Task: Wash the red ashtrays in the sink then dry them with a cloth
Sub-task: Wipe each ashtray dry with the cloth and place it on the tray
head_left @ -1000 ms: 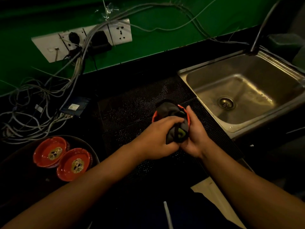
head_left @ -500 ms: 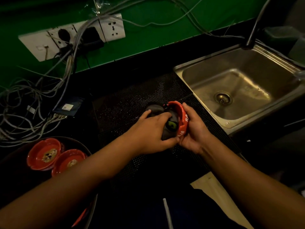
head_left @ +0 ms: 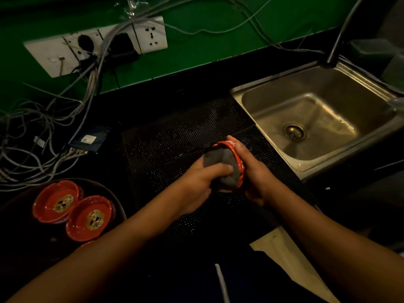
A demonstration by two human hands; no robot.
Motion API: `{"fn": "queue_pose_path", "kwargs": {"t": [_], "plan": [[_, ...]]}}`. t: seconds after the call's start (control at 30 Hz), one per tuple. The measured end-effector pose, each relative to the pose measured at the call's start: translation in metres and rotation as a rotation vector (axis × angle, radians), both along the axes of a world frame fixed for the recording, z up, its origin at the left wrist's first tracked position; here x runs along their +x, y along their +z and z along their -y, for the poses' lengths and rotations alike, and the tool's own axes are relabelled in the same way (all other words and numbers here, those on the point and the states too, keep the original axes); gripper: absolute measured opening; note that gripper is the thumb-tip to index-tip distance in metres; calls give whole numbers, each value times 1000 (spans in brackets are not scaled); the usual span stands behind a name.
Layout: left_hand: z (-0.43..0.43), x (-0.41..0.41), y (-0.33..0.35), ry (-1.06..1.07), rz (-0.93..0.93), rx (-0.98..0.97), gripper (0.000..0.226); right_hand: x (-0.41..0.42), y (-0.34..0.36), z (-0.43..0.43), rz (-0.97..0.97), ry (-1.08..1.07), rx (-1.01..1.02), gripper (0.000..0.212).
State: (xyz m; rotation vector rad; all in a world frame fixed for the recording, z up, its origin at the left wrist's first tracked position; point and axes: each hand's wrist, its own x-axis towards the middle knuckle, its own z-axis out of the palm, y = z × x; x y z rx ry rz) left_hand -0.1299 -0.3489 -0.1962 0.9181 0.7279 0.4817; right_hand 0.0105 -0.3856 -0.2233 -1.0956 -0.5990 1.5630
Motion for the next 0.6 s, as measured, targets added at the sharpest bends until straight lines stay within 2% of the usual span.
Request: {"fn": "queue_pose_path", "kwargs": {"t": [0.07,0.13,0.23,0.33,0.4,0.47,0.53,0.6], "plan": [[-1,1,0,109,134,-260,52,-3,5,-1,112,7,53,46],[-7,-1,2,168,205,-398,52,-3,7,-2,245,49,107,45],[-16,-7,7,200,188,-430,43,-3,6,0,564,114,206,57],[-19,-7,7,214,21,-408,29,-1,-1,3,969,176,276,66],[-17,-8,5,215,-4,-388,24,0,1,4,1079,241,284,71],[-16,-11,4,206,64,-370,28,0,8,4,1001,221,273,72],[-16,-14,3,195,156,-345,34,-3,12,2,651,-5,215,66],[-16,-19,3,191,229,-330,35,-3,12,-2,225,-194,19,65]]}}
